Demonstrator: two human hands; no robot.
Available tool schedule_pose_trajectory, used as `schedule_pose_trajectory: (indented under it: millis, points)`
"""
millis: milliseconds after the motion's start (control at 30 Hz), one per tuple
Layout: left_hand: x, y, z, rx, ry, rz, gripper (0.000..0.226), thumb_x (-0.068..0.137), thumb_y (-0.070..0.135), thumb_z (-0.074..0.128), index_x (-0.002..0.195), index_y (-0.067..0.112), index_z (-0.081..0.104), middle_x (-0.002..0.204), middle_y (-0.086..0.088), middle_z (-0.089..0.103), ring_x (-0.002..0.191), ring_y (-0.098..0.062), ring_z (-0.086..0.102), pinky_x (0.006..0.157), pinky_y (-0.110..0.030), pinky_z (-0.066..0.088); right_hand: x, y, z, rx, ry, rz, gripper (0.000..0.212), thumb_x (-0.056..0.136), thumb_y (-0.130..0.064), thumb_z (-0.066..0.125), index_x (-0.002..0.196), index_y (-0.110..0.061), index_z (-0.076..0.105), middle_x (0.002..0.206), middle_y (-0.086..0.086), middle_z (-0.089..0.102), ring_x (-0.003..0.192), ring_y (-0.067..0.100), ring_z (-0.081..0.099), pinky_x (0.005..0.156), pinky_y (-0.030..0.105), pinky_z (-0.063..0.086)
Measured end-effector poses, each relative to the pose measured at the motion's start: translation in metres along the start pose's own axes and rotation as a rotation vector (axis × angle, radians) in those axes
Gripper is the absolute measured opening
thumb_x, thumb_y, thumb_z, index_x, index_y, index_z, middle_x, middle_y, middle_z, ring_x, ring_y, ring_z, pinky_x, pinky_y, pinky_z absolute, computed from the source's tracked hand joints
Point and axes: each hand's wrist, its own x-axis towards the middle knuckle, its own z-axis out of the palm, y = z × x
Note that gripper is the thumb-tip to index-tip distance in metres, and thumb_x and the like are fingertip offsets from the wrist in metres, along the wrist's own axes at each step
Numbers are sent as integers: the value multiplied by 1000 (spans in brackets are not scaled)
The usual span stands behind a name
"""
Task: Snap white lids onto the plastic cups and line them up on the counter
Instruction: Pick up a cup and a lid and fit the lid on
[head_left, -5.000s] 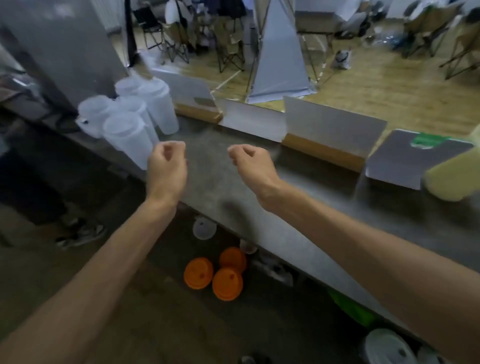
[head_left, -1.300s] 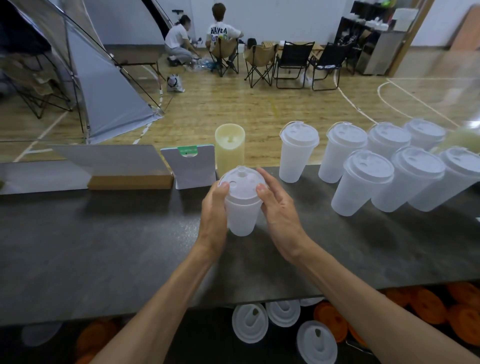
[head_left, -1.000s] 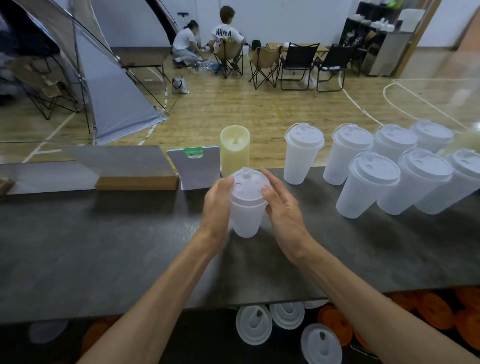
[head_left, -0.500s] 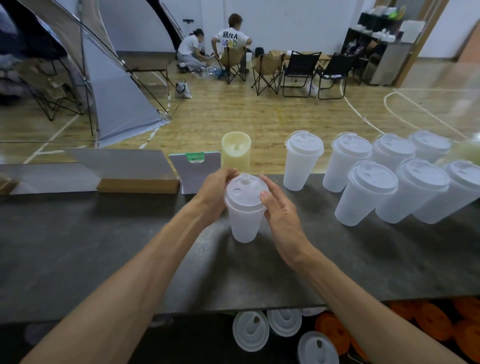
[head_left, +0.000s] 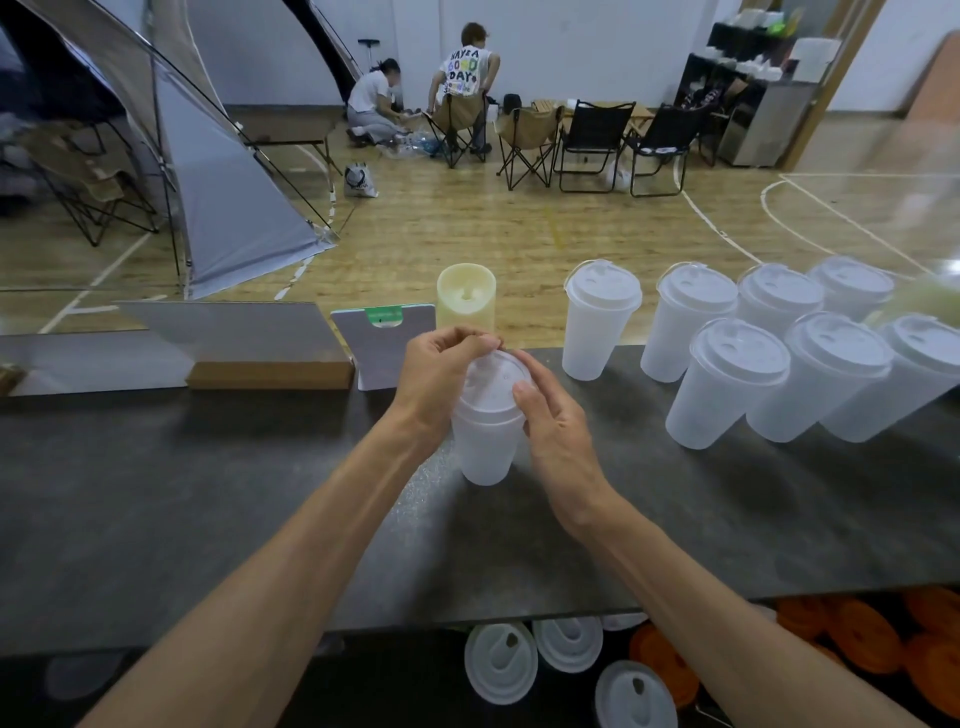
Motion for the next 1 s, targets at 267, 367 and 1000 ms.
schedule_pose_trajectory:
  millis: [267, 367, 1000]
  points:
    - [0, 3, 2, 16, 12, -46, 19, 83, -2, 63, 77, 11, 74, 83, -5, 72, 75, -17, 65, 66, -26, 55, 0, -2, -1, -18, -7, 19, 36, 106, -21, 49, 140, -26, 58, 132, -10, 68, 122, 6, 62, 107, 33, 49]
    - [-1, 0, 2, 2, 9, -56, 19, 84, -2, 62, 78, 11, 74, 84, -5, 71, 73, -16, 65, 65, -25, 55, -1, -1, -1, -17, -9, 34, 37, 106, -23, 49, 142, -25, 56, 133, -10, 67, 122, 6, 62, 107, 32, 49]
    - [-5, -24, 59, -51, 115, -192, 48, 92, 51, 37, 78, 16, 67, 75, -3, 73, 66, -18, 66, 60, -27, 49, -12, -25, -36, -30, 197, 183, 25, 104, -42, 49, 106, -31, 71, 109, -9, 76, 113, 18, 67, 102, 55, 51]
